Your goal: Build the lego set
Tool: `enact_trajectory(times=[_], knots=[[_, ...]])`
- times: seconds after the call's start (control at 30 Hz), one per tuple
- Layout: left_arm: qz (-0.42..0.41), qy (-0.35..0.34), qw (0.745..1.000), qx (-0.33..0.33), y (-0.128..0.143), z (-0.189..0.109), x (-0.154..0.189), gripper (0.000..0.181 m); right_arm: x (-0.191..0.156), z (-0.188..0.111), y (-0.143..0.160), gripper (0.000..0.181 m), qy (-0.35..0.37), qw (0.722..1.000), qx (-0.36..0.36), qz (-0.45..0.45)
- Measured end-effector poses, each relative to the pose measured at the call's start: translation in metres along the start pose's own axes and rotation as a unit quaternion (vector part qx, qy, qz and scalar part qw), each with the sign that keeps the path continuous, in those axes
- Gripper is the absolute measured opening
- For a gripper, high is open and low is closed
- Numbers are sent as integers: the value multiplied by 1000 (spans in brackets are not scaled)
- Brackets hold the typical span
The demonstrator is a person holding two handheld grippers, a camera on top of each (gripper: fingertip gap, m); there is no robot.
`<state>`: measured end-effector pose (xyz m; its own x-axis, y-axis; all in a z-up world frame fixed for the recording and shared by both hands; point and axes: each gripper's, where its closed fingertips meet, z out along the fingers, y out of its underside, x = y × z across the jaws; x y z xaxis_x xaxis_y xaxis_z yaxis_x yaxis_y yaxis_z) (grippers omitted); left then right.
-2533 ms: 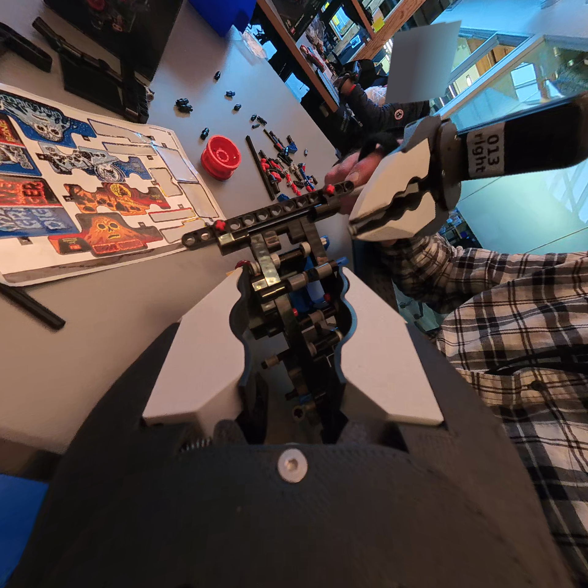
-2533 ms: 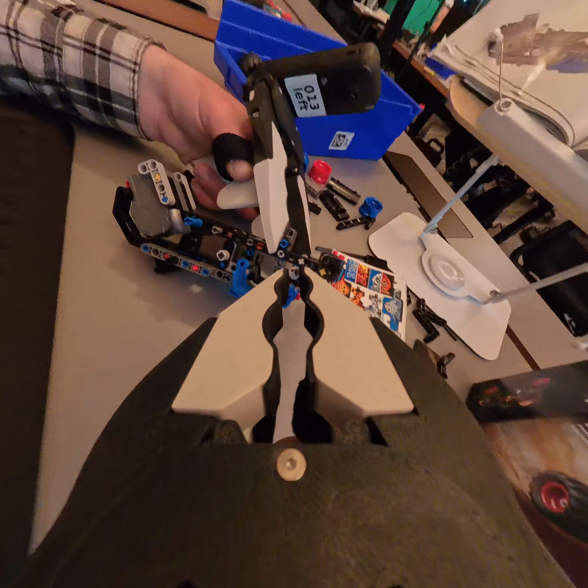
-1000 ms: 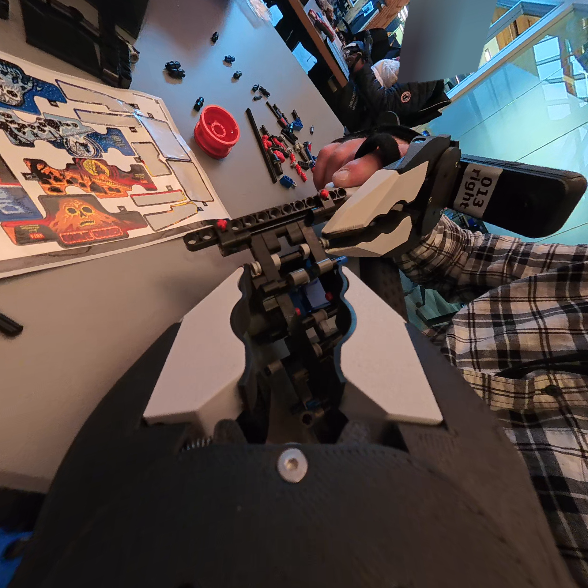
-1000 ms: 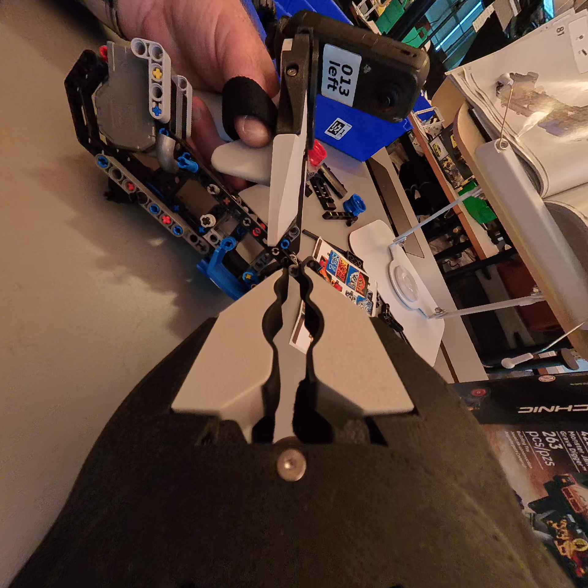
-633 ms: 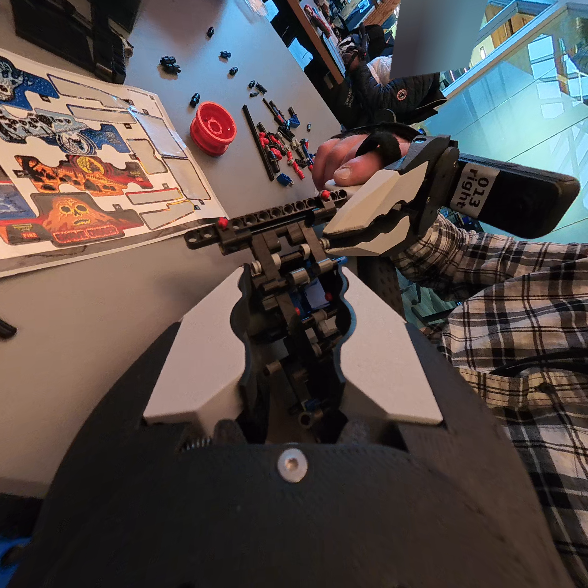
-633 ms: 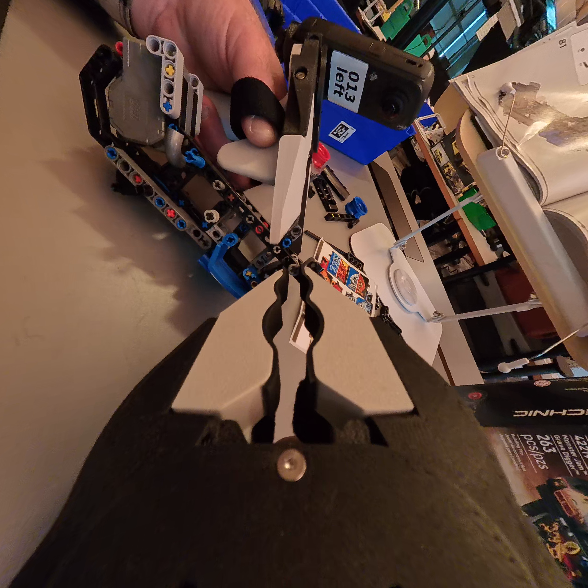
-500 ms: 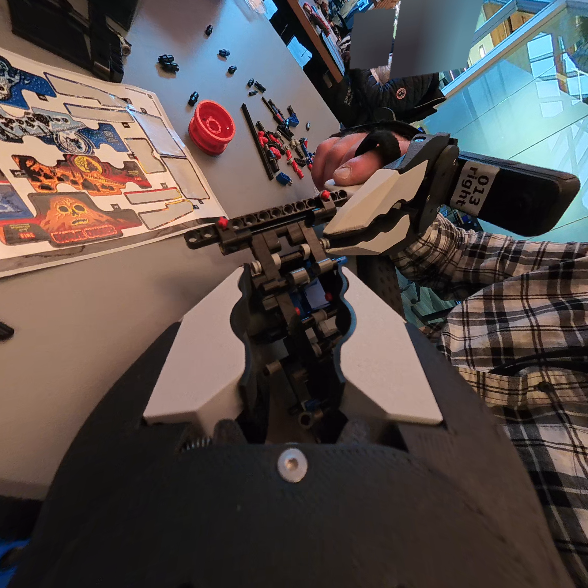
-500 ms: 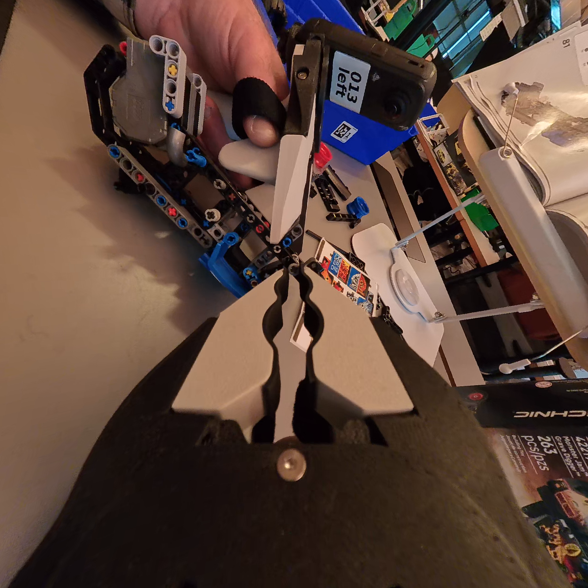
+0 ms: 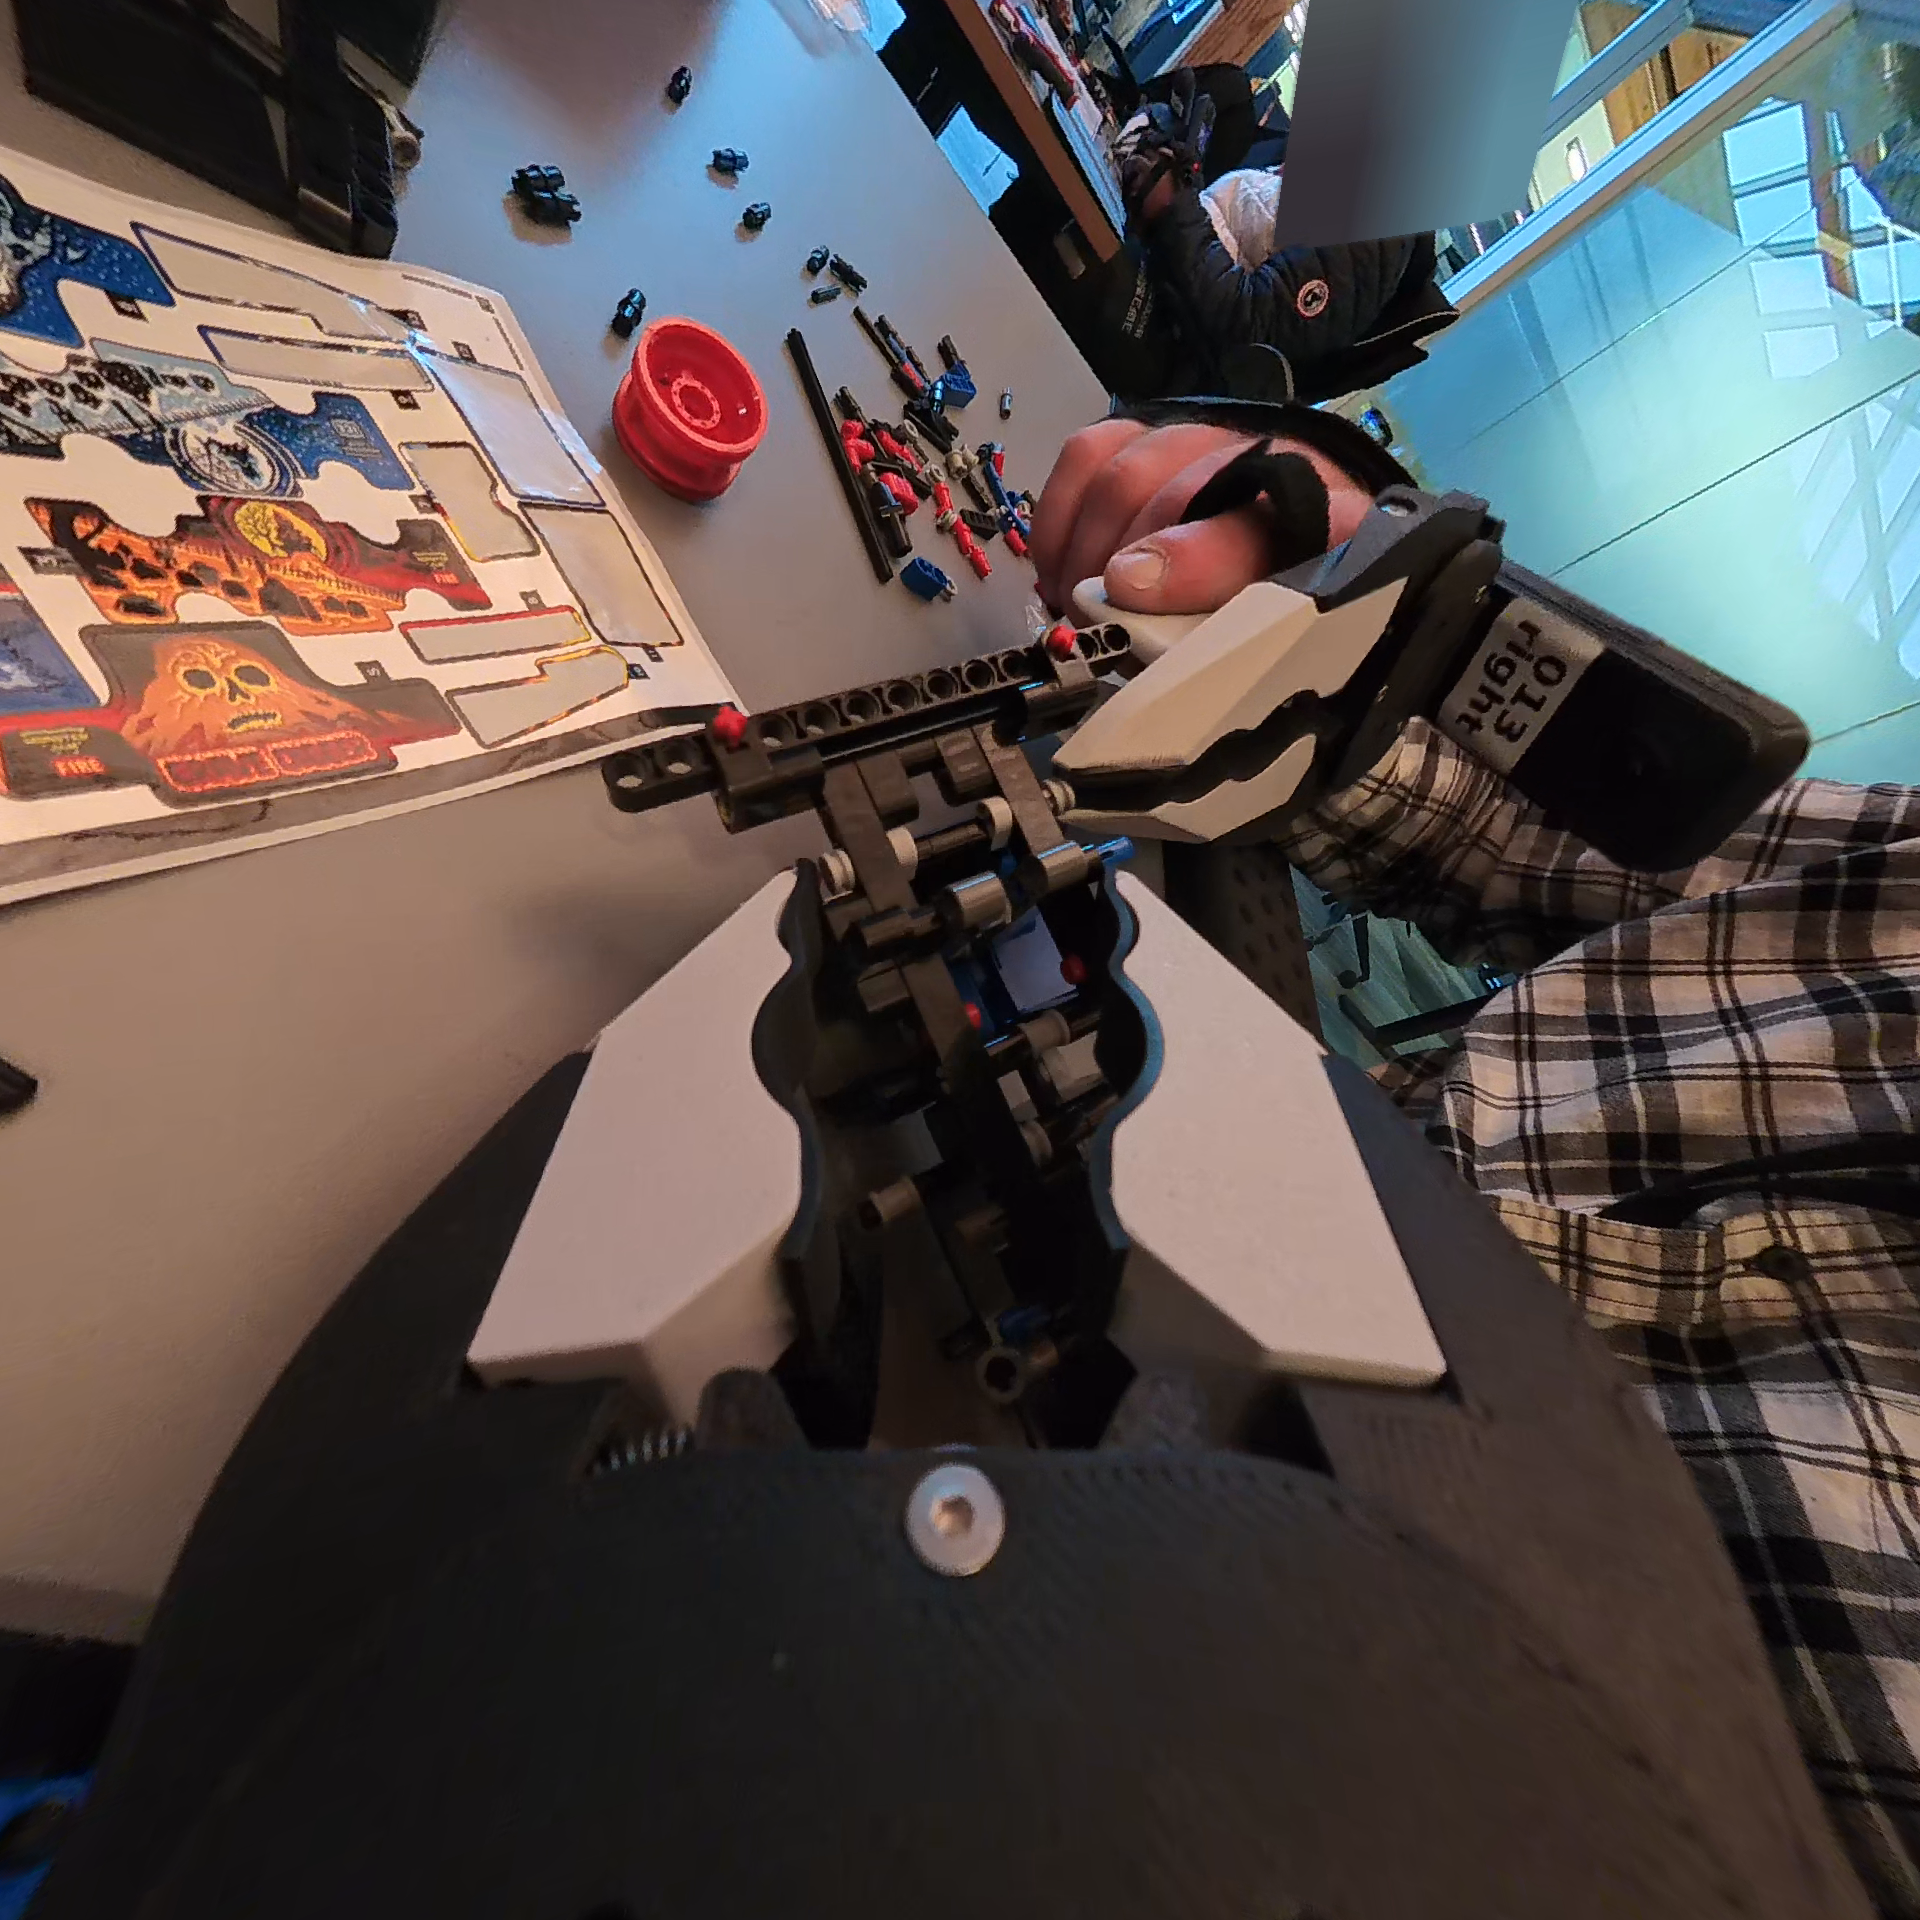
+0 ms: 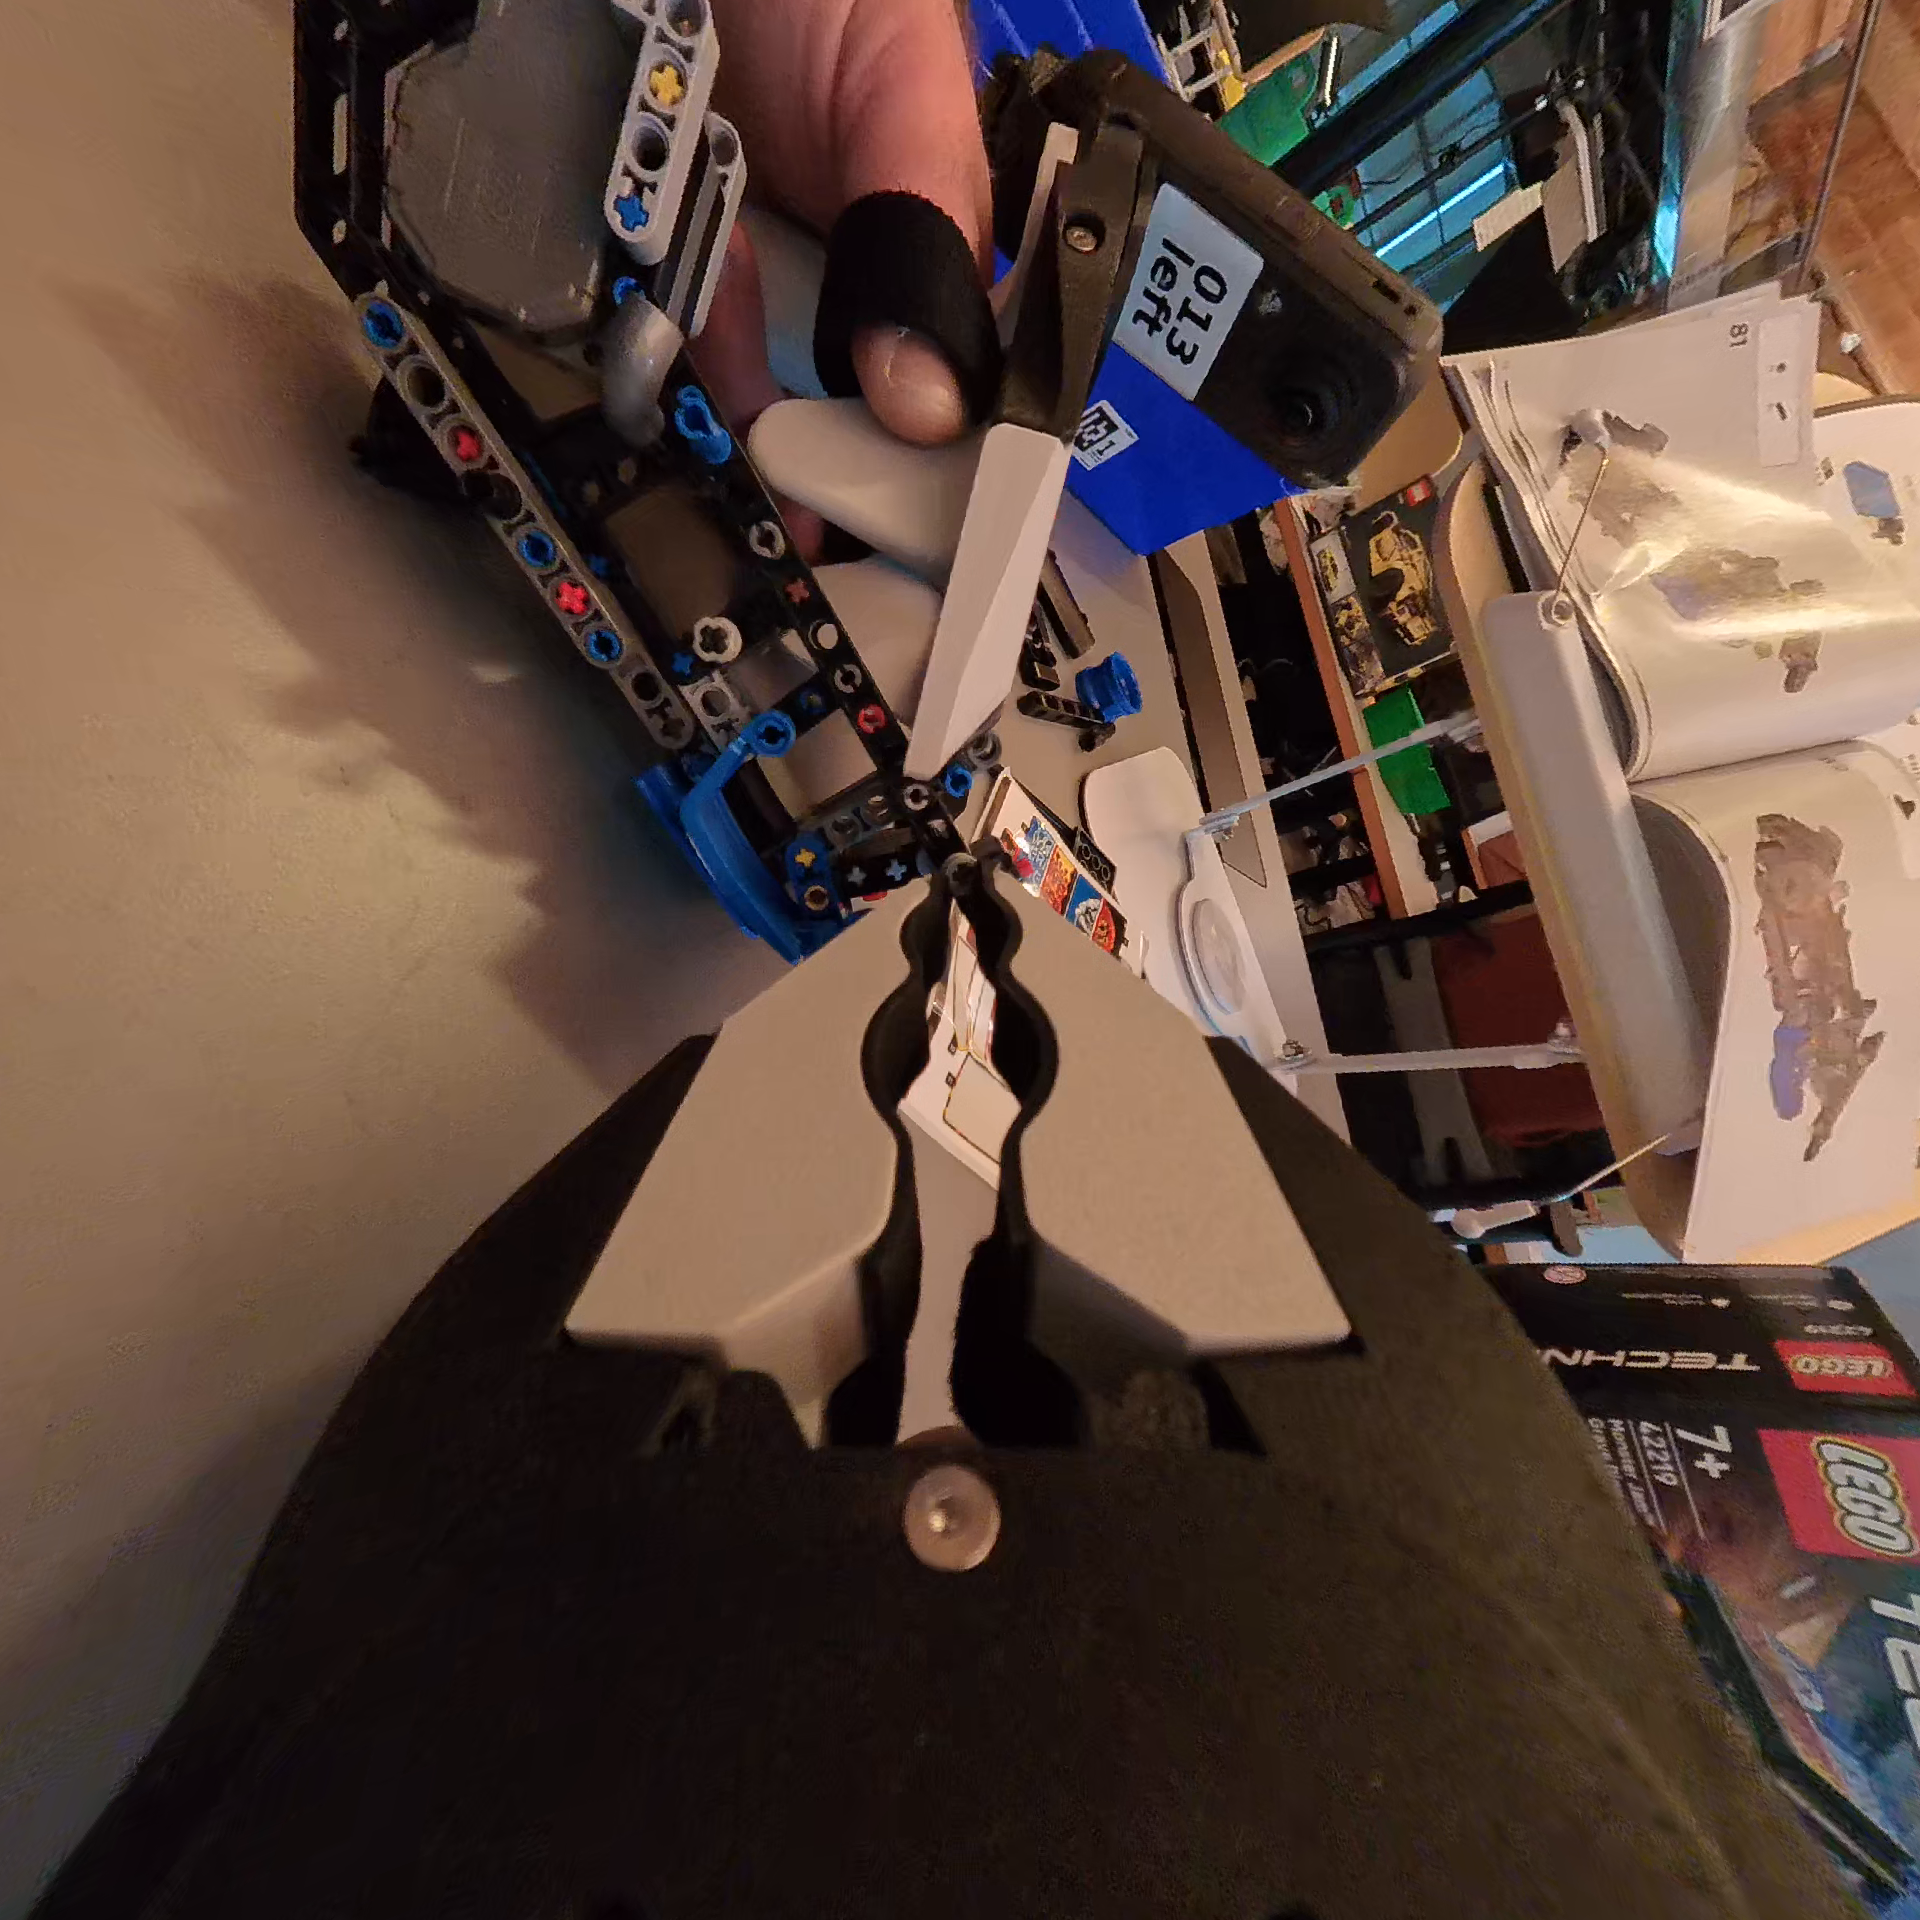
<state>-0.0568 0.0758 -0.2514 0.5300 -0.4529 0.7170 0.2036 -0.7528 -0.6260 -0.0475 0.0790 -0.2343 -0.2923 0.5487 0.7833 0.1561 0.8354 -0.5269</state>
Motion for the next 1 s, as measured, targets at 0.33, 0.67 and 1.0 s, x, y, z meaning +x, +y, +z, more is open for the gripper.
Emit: enact_trajectory(times=[0.33,0.67,1.0], knots=[[2,0,1000,-1,0,1,0,51,-1,-1,-1,3,-3,1000,1,18],[6,1,1000,-3,1,2,1,51,-2,-3,-1,4,-39,996,12,80],[7,1,1000,-5,1,2,2,51,-2,-4,-2,3,-62,992,16,107]])
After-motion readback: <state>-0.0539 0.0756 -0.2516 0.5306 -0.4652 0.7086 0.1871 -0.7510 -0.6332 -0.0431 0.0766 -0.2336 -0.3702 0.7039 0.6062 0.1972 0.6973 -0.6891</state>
